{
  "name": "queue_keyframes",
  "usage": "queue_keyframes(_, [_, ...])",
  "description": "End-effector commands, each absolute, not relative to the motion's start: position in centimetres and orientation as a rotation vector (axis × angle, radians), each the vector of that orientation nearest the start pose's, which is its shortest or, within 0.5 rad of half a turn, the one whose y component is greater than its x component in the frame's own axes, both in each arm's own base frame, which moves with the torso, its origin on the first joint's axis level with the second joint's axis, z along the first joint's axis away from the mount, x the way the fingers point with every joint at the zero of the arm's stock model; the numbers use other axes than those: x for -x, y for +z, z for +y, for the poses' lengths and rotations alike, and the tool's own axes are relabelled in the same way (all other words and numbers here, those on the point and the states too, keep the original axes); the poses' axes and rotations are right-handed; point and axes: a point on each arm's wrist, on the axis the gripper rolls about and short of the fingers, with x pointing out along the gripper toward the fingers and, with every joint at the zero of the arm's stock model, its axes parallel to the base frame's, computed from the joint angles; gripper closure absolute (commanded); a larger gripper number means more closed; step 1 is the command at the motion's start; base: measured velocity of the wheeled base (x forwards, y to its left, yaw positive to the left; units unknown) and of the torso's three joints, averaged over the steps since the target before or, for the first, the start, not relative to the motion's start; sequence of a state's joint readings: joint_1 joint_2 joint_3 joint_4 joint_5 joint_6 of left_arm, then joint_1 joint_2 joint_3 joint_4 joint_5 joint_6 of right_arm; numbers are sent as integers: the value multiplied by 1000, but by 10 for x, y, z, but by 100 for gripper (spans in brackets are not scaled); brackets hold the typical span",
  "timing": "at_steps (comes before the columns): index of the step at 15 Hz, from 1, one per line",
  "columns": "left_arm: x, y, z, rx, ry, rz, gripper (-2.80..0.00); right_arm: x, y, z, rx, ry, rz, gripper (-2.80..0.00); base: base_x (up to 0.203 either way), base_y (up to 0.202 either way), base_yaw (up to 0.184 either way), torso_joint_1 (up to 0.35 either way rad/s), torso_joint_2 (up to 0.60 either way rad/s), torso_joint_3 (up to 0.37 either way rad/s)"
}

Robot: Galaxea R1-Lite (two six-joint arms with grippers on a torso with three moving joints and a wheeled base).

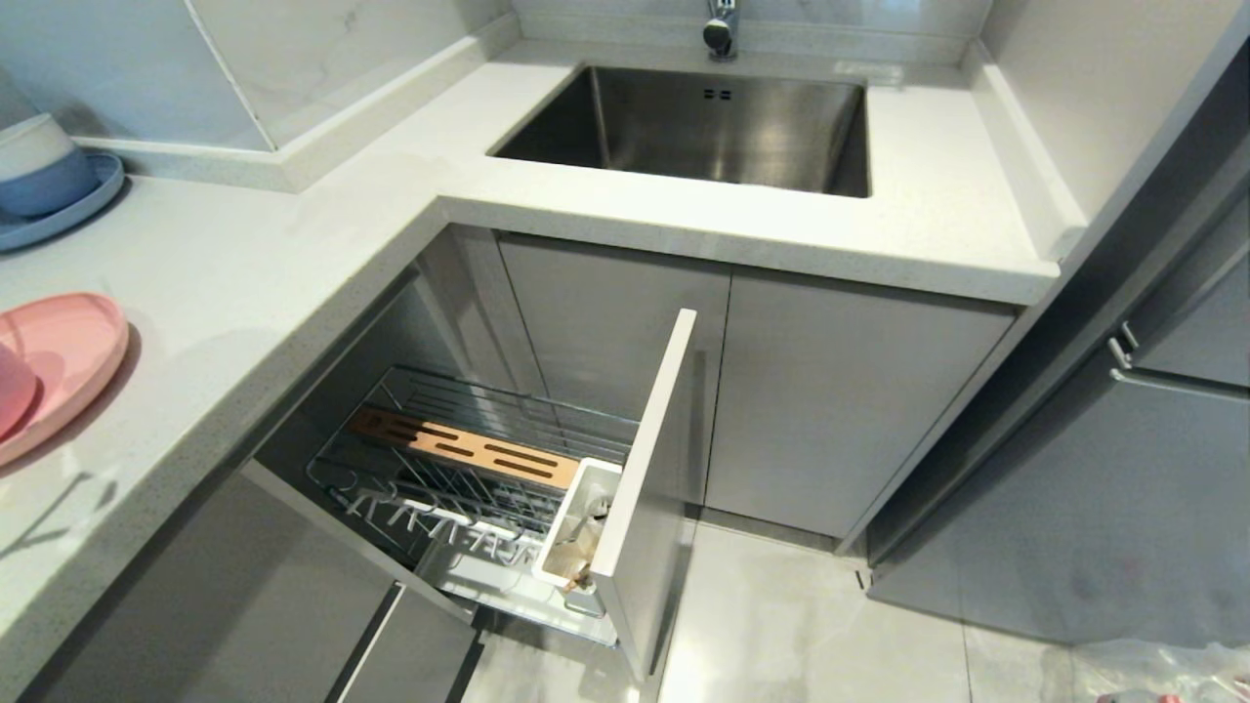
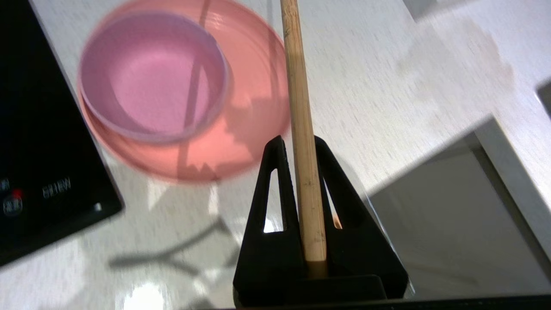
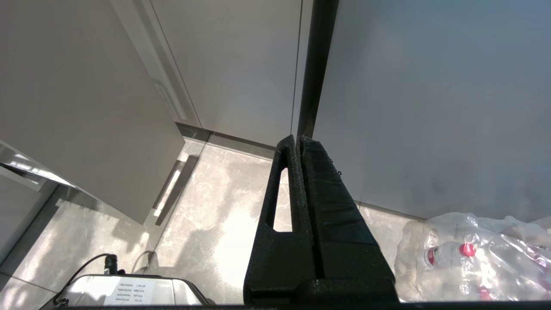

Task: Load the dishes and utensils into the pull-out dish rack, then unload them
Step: Take the chopsticks out of the cupboard

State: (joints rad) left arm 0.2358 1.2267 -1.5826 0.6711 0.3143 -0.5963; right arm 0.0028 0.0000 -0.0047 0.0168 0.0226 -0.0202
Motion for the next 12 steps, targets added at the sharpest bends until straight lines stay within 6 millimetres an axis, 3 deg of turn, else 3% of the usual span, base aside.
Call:
queue_keyframes(1, [-136, 371, 47, 553, 658, 90, 0, 23, 75, 0, 21, 26, 12, 0, 0, 0, 0, 0, 0, 0])
queue_keyframes(6, [-167, 347, 63, 536, 680, 47, 0, 23, 75, 0, 21, 26, 12, 0, 0, 0, 0, 0, 0, 0])
queue_keyframes(9, [-191, 320, 72, 541, 697, 118, 0, 23, 75, 0, 20, 26, 12, 0, 0, 0, 0, 0, 0, 0])
queue_keyframes(12, [-199, 311, 77, 566, 647, 166, 0, 23, 75, 0, 20, 26, 11, 0, 0, 0, 0, 0, 0, 0])
